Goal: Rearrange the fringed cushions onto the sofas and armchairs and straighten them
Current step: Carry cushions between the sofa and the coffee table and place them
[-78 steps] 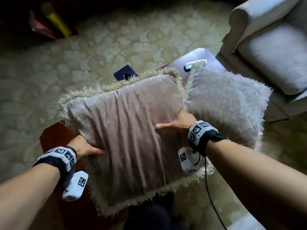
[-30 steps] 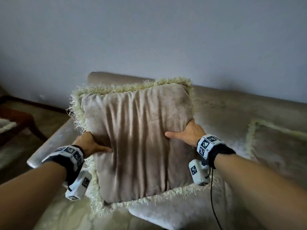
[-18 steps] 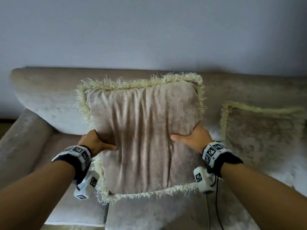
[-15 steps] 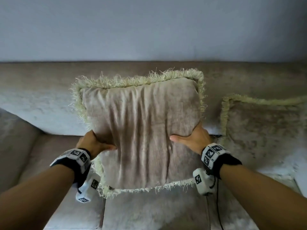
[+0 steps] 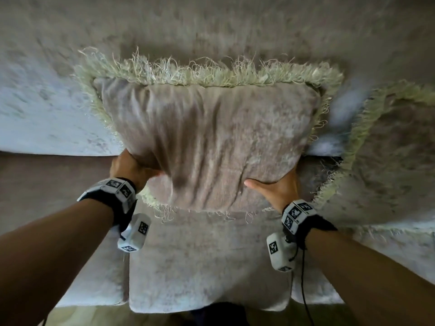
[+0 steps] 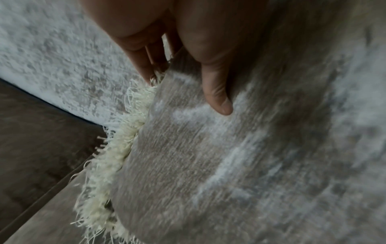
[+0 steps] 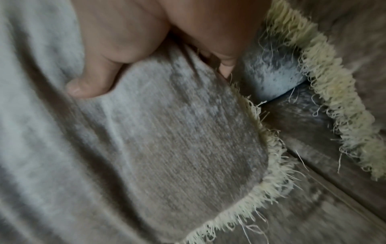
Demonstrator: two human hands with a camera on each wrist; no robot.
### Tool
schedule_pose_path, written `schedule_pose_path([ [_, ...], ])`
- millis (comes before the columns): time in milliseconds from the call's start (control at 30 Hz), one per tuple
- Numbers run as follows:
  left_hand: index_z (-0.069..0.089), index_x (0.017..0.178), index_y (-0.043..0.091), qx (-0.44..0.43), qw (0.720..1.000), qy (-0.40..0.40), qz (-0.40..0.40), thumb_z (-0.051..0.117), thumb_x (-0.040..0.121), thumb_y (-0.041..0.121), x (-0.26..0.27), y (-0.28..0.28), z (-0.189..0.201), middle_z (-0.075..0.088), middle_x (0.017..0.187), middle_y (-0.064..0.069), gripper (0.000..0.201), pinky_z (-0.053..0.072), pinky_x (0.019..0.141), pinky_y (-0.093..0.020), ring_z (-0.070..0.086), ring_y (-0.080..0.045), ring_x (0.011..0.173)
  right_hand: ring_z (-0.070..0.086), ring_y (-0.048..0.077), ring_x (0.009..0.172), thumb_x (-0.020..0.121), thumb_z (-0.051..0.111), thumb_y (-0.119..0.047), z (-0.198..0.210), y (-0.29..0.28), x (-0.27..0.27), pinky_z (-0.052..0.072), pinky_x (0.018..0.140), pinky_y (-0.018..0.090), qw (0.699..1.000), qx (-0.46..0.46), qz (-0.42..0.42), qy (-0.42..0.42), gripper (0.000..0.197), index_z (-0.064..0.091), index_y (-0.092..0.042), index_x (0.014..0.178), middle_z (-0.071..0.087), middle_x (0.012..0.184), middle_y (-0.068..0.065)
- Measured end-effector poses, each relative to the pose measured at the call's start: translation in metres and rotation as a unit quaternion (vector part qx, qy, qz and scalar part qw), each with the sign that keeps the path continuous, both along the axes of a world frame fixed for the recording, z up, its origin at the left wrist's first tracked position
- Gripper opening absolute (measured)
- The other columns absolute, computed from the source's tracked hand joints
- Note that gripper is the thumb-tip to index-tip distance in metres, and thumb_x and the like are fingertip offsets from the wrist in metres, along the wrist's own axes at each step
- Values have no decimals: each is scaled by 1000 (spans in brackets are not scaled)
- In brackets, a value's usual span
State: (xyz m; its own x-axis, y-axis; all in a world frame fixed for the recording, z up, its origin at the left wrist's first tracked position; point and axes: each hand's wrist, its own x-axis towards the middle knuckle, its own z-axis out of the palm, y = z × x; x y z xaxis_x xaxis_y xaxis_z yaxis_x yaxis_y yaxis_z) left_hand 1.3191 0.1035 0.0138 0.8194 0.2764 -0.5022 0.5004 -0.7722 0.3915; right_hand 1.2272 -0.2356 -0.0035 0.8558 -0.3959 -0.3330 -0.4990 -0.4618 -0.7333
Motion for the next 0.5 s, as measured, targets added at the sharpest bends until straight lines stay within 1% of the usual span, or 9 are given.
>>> schedule_pose_path([
  [33, 70, 99, 14, 2, 1000, 4, 1, 97, 50, 46, 3, 1, -6, 72, 95, -5, 64, 49, 71, -36, 65, -30, 91, 52, 10, 125, 46, 94, -60, -6, 3, 1, 40, 113, 35, 1000, 4, 6, 5, 107, 46, -27, 136, 57, 133, -9],
  [100, 67, 95, 12, 4, 1000, 8, -2, 97, 57, 39, 8, 0, -16, 65, 87, -4, 56, 44, 70, -35, 60, -27, 84, 53, 9, 122, 50, 94, -56, -12, 8, 1, 41, 111, 32, 1000, 1, 7, 7, 103, 48, -24, 136, 58, 131, -8],
  [167, 65, 96, 11, 9, 1000, 15, -14, 96, 60, 38, 10, -2, -20, 61, 88, -5, 55, 44, 72, -35, 56, -27, 84, 51, 12, 124, 51, 94, -56, -15, 10, 2, 38, 111, 29, 1000, -11, 7, -2, 108, 44, -21, 140, 57, 135, -5],
  [233, 67, 102, 8, 19, 999, 32, -26, 96, 59, 43, 10, -1, -22, 64, 92, -8, 62, 48, 76, -36, 61, -31, 90, 51, 16, 128, 52, 95, -52, -16, 11, 2, 38, 112, 31, 1000, -16, 9, 1, 109, 44, -18, 142, 56, 138, -1],
  [300, 68, 106, 8, 32, 998, 45, -42, 95, 57, 47, 11, 1, -20, 67, 96, -10, 69, 47, 77, -35, 65, -34, 98, 50, 20, 132, 48, 93, -61, -15, 11, 0, 39, 114, 36, 1000, -22, 4, 10, 118, 41, -17, 144, 54, 142, 2],
  [367, 70, 104, 9, 36, 996, 61, -54, 95, 58, 49, 12, 3, -17, 68, 94, -8, 65, 45, 75, -33, 66, -33, 99, 52, 20, 131, 40, 84, -78, -13, 11, -1, 42, 113, 39, 999, -25, -4, 29, 127, 41, -20, 144, 56, 140, 0],
  [400, 72, 101, 10, 37, 995, 71, -62, 94, 59, 48, 13, 2, -14, 68, 91, -7, 61, 45, 75, -32, 66, -33, 100, 54, 20, 128, 40, 83, -79, -11, 11, 0, 44, 111, 39, 999, -24, 1, 40, 124, 44, -20, 142, 58, 136, -2],
  [467, 72, 99, 10, 33, 993, 87, -73, 94, 62, 44, 15, 0, -9, 66, 89, -7, 54, 46, 77, -32, 66, -33, 102, 58, 17, 121, 49, 92, -62, -8, 9, 2, 44, 108, 32, 998, -12, 15, 52, 104, 52, -19, 135, 61, 124, -6],
  [500, 71, 102, 10, 30, 992, 93, -74, 94, 62, 44, 15, -1, -7, 67, 92, -8, 56, 48, 80, -33, 66, -33, 104, 58, 16, 118, 52, 94, -55, -7, 8, 3, 44, 106, 29, 998, -4, 23, 51, 97, 54, -19, 133, 61, 121, -8],
])
